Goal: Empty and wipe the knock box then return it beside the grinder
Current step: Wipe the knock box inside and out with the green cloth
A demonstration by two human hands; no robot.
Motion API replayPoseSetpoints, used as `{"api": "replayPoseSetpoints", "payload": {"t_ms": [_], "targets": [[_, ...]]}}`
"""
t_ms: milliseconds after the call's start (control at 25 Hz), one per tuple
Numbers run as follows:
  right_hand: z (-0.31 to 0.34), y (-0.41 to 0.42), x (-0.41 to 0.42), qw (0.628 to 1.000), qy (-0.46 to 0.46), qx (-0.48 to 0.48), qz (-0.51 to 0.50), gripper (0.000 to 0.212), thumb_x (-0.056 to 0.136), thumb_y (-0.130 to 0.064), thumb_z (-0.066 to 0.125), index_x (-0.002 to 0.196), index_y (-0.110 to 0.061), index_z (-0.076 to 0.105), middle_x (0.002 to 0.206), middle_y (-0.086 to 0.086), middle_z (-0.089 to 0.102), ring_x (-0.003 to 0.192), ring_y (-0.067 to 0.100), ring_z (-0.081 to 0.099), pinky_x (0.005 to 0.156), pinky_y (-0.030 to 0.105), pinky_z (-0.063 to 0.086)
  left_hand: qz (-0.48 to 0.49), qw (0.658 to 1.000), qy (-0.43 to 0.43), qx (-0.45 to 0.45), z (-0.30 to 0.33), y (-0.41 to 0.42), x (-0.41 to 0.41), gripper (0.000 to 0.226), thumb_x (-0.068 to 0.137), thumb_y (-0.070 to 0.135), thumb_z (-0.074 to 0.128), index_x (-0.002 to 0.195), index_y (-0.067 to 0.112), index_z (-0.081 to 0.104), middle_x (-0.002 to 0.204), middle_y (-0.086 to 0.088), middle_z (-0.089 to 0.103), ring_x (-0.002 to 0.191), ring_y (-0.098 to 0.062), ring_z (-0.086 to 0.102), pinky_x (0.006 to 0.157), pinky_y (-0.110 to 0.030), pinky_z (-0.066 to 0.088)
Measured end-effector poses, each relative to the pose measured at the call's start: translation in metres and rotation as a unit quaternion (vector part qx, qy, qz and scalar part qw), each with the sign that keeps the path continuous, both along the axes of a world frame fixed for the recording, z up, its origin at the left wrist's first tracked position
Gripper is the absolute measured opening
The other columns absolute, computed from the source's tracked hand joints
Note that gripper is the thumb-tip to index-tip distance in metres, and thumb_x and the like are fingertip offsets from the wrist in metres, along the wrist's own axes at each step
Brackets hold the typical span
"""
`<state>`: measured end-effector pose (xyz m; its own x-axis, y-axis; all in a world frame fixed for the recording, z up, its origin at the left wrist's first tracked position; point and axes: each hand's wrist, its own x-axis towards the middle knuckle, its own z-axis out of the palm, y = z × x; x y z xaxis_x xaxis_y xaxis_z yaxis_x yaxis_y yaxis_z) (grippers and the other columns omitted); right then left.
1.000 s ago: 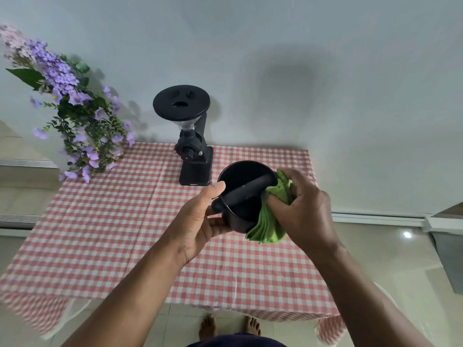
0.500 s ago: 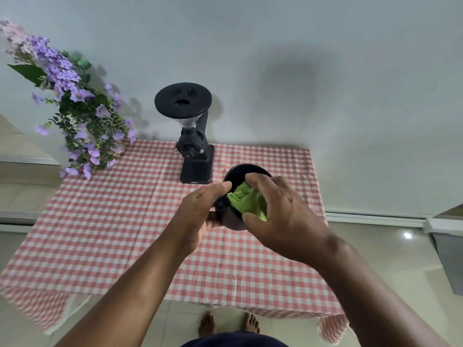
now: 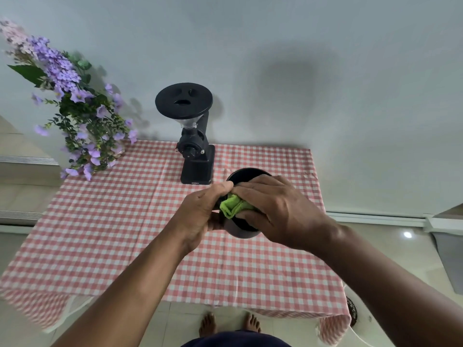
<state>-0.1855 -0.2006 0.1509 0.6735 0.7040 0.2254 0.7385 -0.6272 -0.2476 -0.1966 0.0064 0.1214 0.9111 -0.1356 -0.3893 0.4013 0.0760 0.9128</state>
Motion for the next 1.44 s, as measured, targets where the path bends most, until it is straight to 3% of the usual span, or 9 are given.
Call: {"api": "replayPoseSetpoints", "payload": {"t_ms": [160,240,360,520,640,840,1040,1200,1440], "targets": [[0.009,-0.025,0.019,0.998,0.009,-0.054,-0.026,0.042,0.101,-0.054,0.048,0.116,-0.025,0.075,0.104,-0.014,0.077,0.107,0.018,0.060,0.092,0.042,0.044,0.023,0.999,0.002,0.024,-0.007,0.002,-0.004,0.039,0.094,0.045,0.067,0.100,0.009,0.081,0.112,-0.022,0.077,0.094,-0.031,0.076,0.090,-0.051,0.064],[0.006,-0.030,0.020,0.996,-0.054,-0.006,-0.069,0.042,0.103,-0.049,0.048,0.083,-0.020,0.071,0.079,-0.014,0.069,0.091,0.020,0.058,0.082,0.043,0.045,0.036,0.999,0.009,0.016,-0.008,0.005,-0.003,0.035,0.095,0.044,0.068,0.098,0.012,0.082,0.110,-0.019,0.079,0.093,-0.031,0.075,0.092,-0.052,0.062],[0.001,-0.014,0.011,0.982,-0.090,0.063,-0.156,0.039,0.102,-0.034,0.057,0.068,-0.017,0.056,0.063,-0.009,0.058,0.075,0.020,0.049,0.070,0.044,0.050,0.036,0.999,0.009,0.003,-0.004,0.006,-0.001,0.033,0.098,0.043,0.065,0.101,0.015,0.083,0.107,-0.014,0.081,0.094,-0.029,0.076,0.089,-0.047,0.063],[-0.005,0.022,-0.013,0.981,0.017,0.109,-0.162,0.026,0.102,-0.040,0.056,0.091,-0.019,0.066,0.085,-0.008,0.071,0.085,0.016,0.050,0.079,0.042,0.052,0.022,1.000,0.003,0.000,-0.002,0.001,0.002,0.040,0.103,0.044,0.057,0.108,0.012,0.081,0.111,-0.014,0.081,0.102,-0.032,0.078,0.088,-0.045,0.064],[-0.012,0.025,-0.016,0.987,0.006,0.090,-0.137,0.046,0.097,-0.051,0.063,0.126,-0.016,0.069,0.118,-0.005,0.075,0.104,0.020,0.057,0.088,0.037,0.050,0.029,0.999,0.013,-0.013,0.000,0.002,0.006,0.040,0.103,0.041,0.057,0.102,0.008,0.080,0.101,-0.014,0.080,0.092,-0.029,0.078,0.079,-0.040,0.064],[-0.005,-0.010,0.012,0.988,-0.032,0.097,-0.117,0.042,0.095,-0.054,0.064,0.093,-0.013,0.073,0.072,-0.010,0.063,0.073,0.021,0.052,0.071,0.031,0.037,0.059,0.998,0.014,-0.003,0.001,0.000,0.006,0.031,0.096,0.039,0.068,0.099,0.011,0.082,0.095,-0.010,0.079,0.084,-0.026,0.074,0.082,-0.045,0.063],[-0.006,-0.005,0.008,0.968,-0.089,0.088,-0.219,0.018,0.093,-0.019,0.077,0.085,-0.009,0.064,0.067,-0.004,0.062,0.069,0.022,0.048,0.065,0.041,0.049,0.067,0.998,0.014,0.002,0.000,0.002,0.004,0.031,0.097,0.041,0.067,0.102,0.014,0.082,0.105,-0.010,0.082,0.095,-0.030,0.076,0.089,-0.049,0.063],[-0.017,0.036,-0.023,0.954,-0.056,0.195,-0.221,0.006,0.097,-0.006,0.067,0.101,-0.006,0.072,0.082,-0.001,0.072,0.074,0.015,0.052,0.065,0.019,0.036,0.052,0.999,0.007,-0.014,-0.002,-0.002,0.004,0.037,0.101,0.045,0.060,0.106,0.016,0.081,0.110,-0.013,0.081,0.104,-0.032,0.078,0.083,-0.040,0.065],[-0.039,0.029,-0.035,0.968,-0.043,0.208,-0.137,0.032,0.103,-0.015,0.060,0.132,-0.008,0.071,0.131,0.003,0.077,0.083,0.021,0.059,0.067,0.039,0.055,0.041,0.997,0.045,-0.055,-0.008,0.004,0.006,0.044,0.102,0.048,0.057,0.108,0.011,0.081,0.117,-0.025,0.076,0.106,-0.036,0.076,0.084,-0.044,0.065]]}}
